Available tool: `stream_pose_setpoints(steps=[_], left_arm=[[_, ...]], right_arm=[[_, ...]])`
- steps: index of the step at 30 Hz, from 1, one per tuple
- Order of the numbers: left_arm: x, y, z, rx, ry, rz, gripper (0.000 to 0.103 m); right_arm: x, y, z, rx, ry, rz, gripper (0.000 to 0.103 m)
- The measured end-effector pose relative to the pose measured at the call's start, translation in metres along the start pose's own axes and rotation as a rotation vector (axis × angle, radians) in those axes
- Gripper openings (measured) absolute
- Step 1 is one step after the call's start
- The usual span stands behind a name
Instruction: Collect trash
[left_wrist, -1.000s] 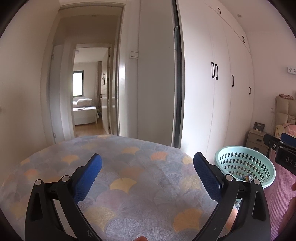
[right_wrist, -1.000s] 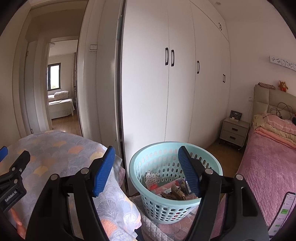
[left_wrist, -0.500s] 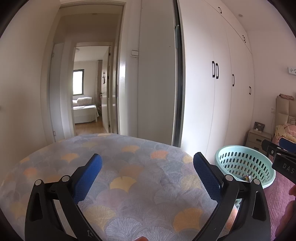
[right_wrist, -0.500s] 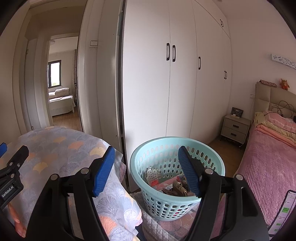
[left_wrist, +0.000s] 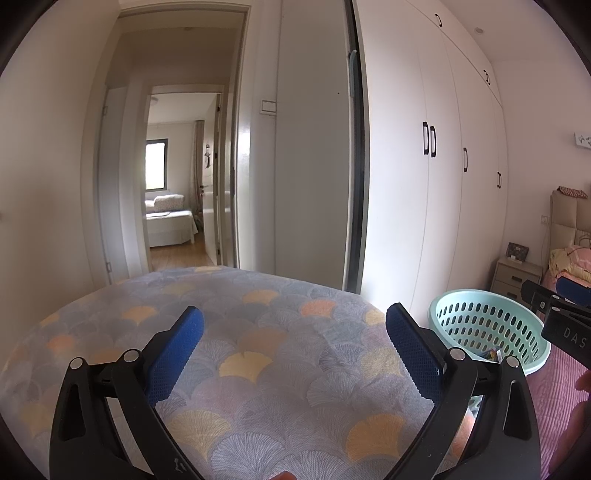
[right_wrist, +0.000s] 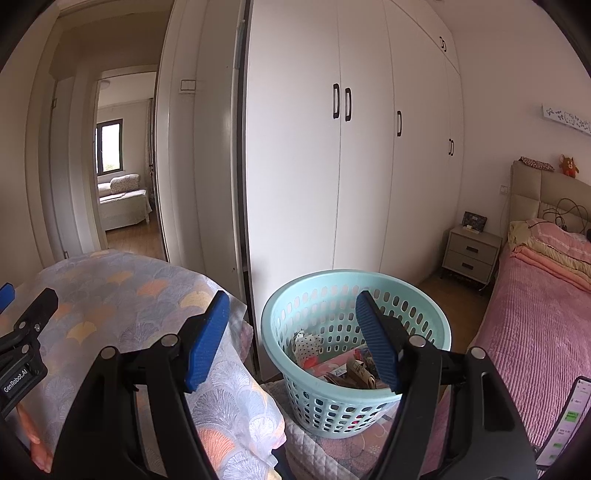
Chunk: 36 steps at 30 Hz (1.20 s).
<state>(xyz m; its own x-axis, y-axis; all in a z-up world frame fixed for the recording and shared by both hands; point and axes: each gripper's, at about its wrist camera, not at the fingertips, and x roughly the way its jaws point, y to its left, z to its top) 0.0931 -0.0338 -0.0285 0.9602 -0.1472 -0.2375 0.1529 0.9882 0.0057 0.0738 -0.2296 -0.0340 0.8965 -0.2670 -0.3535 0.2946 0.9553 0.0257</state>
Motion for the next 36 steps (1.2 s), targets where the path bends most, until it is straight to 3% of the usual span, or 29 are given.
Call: stream_pose_setpoints(steps=[36], left_arm=[[-0.002,-0.003,0.0014,0.002,-0.002,0.022,0.096]], right_arm=[[0.005,0.0033,-0.0046,0.0,0.023,0.008,0.067]])
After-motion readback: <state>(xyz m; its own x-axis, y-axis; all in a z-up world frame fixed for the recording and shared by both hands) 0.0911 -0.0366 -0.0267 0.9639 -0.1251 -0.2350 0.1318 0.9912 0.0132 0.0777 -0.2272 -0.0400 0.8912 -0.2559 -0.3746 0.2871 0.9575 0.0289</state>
